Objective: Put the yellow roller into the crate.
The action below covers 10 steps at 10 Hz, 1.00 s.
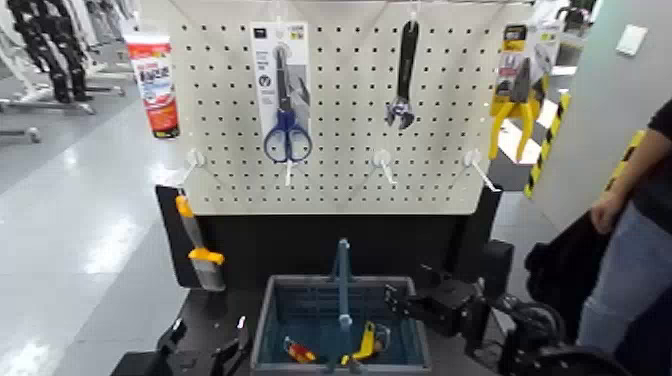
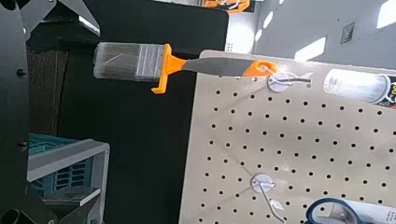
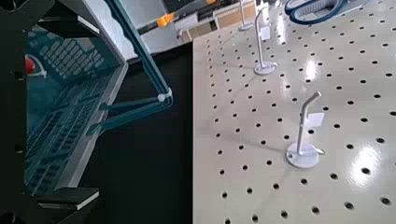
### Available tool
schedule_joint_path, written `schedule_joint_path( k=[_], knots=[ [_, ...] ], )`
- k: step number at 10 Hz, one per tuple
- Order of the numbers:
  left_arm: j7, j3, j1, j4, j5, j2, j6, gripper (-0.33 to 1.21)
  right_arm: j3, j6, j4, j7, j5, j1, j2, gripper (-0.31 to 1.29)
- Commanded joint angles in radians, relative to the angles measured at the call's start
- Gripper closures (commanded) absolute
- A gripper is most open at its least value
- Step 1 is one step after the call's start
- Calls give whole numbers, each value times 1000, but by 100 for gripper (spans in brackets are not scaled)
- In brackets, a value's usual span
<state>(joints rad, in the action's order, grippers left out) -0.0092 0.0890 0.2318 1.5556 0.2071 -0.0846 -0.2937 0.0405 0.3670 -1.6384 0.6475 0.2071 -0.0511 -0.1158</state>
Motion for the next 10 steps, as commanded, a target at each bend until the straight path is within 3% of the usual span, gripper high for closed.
schedule_joint_path(
  k=[1, 3, 5, 6, 10],
  knots=[
    [0, 2, -3, 0, 0, -3, 1, 11, -27, -13, -161, -92, -58, 119, 16, 11],
    [-2, 3, -5, 0, 0, -3, 2, 11, -33, -83, -213, -196, -87, 206, 36, 11],
    [-2, 0, -5, 0, 0, -4, 2, 11, -36, -227, -227, -321, -98, 300, 68, 11],
    [-3, -2, -5, 0, 0, -4, 2, 11, -37, -267, -233, -358, -113, 327, 82, 11],
    [-5, -2, -2, 3, 0, -4, 2, 11, -19, -333, -253, -433, -163, 392, 80, 11]
  ],
)
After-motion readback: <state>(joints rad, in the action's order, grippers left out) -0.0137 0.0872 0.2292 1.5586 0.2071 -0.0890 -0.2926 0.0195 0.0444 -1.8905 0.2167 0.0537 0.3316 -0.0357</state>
